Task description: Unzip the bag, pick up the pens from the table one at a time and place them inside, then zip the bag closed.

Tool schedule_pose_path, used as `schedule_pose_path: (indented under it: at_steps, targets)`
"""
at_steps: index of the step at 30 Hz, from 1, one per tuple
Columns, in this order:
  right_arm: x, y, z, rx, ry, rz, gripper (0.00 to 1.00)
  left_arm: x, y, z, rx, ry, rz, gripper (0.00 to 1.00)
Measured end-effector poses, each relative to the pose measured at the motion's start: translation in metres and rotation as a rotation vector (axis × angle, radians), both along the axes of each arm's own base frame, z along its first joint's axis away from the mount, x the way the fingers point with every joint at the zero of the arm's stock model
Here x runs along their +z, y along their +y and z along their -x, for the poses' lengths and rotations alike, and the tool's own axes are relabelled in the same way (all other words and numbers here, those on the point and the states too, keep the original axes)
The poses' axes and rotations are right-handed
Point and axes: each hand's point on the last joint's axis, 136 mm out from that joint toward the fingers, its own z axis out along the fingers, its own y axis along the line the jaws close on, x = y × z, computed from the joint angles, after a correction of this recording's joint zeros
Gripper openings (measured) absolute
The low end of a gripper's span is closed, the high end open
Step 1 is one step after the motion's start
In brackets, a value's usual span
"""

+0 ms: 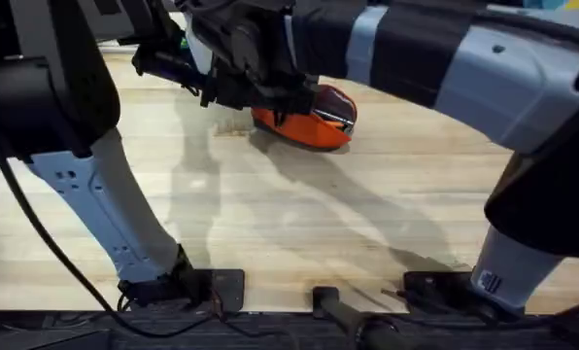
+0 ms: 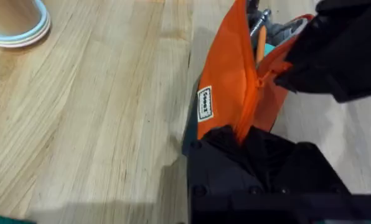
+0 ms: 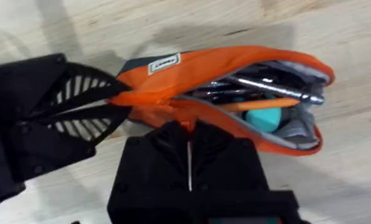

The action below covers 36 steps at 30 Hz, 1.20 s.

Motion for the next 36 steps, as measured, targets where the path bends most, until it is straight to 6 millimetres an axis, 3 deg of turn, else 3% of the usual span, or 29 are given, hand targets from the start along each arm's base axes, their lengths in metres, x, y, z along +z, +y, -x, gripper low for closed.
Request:
schedule_pose_path:
  at_steps: [10,20,36]
  targets:
    - [-0.003,-0.034,-0.003,-0.057,0.06,0.064,0.031,0.0,0.0,0.0,-0.001,-0.003,-0.001,0.043]
    - [-0.003,-0.042,0.0,-0.055,0.076,0.096,0.031,-0.001,0.0,0.0,-0.002,-0.003,-0.005,0.043]
    - [-0.004,-0.074,0.006,-0.097,0.15,0.173,0.031,-0.001,0.0,0.0,-0.001,-0.003,-0.005,0.042]
